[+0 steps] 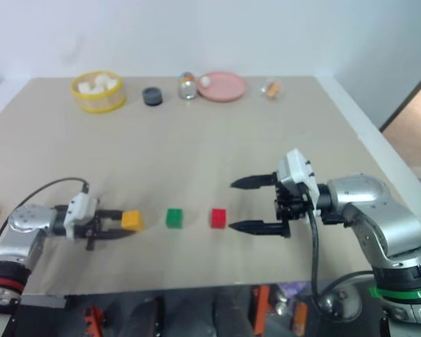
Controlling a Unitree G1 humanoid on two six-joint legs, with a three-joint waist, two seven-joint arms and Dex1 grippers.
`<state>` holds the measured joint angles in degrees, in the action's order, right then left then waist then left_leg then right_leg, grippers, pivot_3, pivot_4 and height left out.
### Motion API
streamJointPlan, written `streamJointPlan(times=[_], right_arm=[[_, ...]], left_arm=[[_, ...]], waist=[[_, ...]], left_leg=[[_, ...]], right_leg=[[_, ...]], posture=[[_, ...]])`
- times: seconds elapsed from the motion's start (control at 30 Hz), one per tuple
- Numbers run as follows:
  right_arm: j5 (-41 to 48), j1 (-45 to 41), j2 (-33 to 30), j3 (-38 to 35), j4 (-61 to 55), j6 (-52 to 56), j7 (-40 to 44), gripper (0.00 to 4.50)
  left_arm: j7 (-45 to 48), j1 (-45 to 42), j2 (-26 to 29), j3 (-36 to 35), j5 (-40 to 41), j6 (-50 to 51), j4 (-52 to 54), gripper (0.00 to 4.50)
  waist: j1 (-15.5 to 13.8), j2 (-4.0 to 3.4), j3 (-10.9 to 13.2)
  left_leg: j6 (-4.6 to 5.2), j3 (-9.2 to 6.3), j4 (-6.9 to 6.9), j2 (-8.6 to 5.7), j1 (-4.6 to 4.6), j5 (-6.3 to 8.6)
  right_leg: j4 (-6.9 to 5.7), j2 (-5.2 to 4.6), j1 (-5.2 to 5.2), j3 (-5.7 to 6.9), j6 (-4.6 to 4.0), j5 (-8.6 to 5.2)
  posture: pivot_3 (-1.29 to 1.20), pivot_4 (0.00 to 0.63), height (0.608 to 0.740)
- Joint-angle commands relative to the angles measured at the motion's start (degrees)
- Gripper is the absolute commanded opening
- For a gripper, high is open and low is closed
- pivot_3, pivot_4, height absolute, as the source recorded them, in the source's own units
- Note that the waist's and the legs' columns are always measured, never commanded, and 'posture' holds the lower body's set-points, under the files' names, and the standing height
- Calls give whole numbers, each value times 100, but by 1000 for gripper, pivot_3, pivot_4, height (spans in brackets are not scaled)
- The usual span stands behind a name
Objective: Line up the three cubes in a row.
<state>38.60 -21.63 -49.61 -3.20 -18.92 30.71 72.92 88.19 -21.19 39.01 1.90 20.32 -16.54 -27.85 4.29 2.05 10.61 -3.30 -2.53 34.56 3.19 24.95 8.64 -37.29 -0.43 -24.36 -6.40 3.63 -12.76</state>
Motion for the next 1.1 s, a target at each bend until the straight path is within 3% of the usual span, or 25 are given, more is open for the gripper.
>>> streamJointPlan(times=[0.03, 0.47, 0.93, 1.0, 1.1], right_arm=[[87, 14, -37, -151, -145, -36, -12, 4500], [165, 172, -78, -252, -318, 38, -161, 4500], [127, 85, -88, -200, -195, -10, -167, 4500], [111, 55, -76, -182, -166, -26, -164, 4500], [100, 30, -69, -165, -138, -39, -152, 4500]], left_arm=[[277, -116, 56, 108, -202, -162, -369, 1294], [431, -960, -40, 461, -309, -599, -1454, 1294], [431, -1070, -59, 618, -239, -745, -1608, 1294], [431, -1082, -47, 638, -246, -609, -1621, 2329], [393, -1116, -98, 548, -270, -640, -1658, 3304]], waist=[[1, -2, -1], [-2, -15, -8], [-12, -30, -17], [-12, -31, -17], [-8, -30, -17]], left_leg=[[0, 0, 0, 0, 0, 0], [17, 0, 3, 0, -26, -12], [21, 3, 6, 0, -27, -20], [22, 3, 6, 0, -26, -20], [22, 4, 7, 0, -25, -20]], right_leg=[[0, 0, 0, 0, 0, 0], [-13, 1, 19, 0, -7, 15], [-14, -2, 27, 1, -6, 19], [-14, -2, 27, 1, -6, 19], [-13, -2, 25, 0, -6, 19]], posture=[[0, 150, 740], [0, 150, 740], [0, 150, 740], [0, 150, 740], [0, 150, 740]])
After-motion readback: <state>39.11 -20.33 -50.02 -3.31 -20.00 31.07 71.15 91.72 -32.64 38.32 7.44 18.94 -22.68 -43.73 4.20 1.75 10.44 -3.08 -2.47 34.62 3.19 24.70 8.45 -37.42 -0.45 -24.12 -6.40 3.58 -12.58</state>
